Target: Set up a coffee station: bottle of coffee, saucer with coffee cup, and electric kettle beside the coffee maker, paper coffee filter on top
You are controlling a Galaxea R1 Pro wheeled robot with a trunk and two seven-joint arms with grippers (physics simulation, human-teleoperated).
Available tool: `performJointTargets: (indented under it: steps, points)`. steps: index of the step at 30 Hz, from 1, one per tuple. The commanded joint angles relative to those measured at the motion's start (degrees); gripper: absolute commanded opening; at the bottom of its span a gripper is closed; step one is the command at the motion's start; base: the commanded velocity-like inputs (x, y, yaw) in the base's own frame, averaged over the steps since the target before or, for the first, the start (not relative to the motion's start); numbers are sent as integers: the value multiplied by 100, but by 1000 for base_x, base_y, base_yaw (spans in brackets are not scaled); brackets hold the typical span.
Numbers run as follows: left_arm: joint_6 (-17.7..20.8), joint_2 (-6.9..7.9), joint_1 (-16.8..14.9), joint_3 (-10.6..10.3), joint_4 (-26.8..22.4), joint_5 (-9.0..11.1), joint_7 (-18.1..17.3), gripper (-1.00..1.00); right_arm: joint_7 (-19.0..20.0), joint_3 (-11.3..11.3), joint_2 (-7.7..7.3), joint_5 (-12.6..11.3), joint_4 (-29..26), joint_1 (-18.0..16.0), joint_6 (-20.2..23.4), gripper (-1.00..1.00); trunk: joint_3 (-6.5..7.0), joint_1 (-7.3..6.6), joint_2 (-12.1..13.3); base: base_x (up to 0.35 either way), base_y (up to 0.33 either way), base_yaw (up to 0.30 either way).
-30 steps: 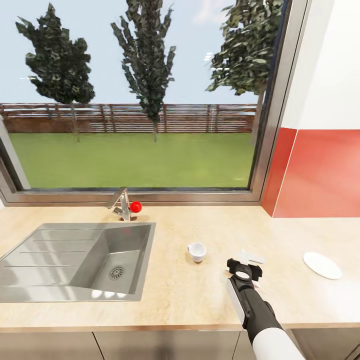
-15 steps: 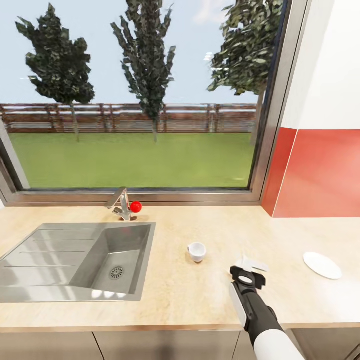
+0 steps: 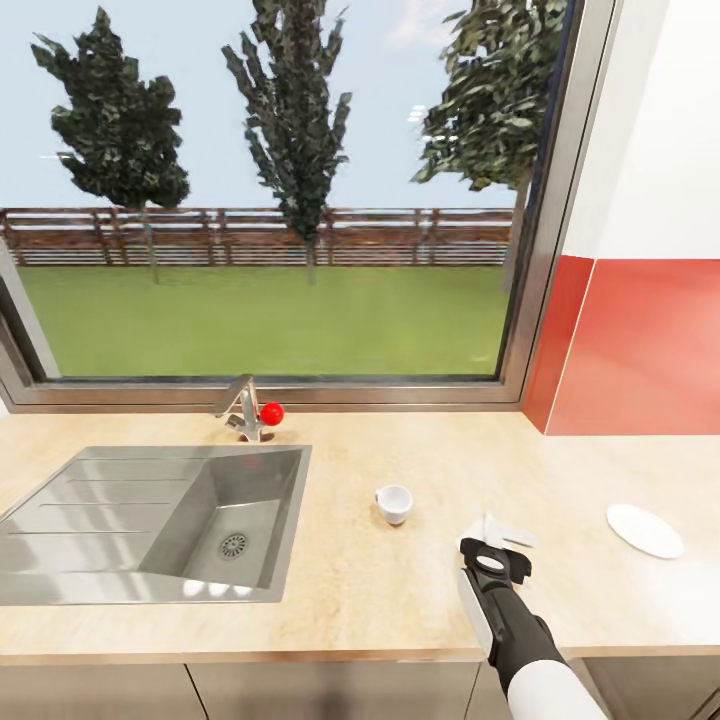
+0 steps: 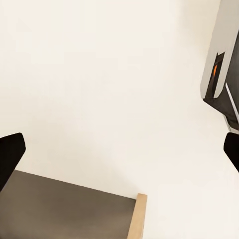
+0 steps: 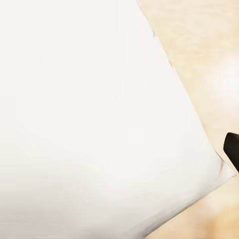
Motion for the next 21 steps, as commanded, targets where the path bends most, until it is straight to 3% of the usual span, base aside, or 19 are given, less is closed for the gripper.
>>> performJointTargets:
  steps: [1,21]
  points:
    - [-12,0,-2,12,4,10,8,100,-8,-16,5,-42,-3,0,36,-100,-8,3,-7,0,0,0]
    - [-12,0,-2,12,4,10,8,100,-7,-17,5,-50,-29,2,45,-100,-8,3,-7,0,0,0]
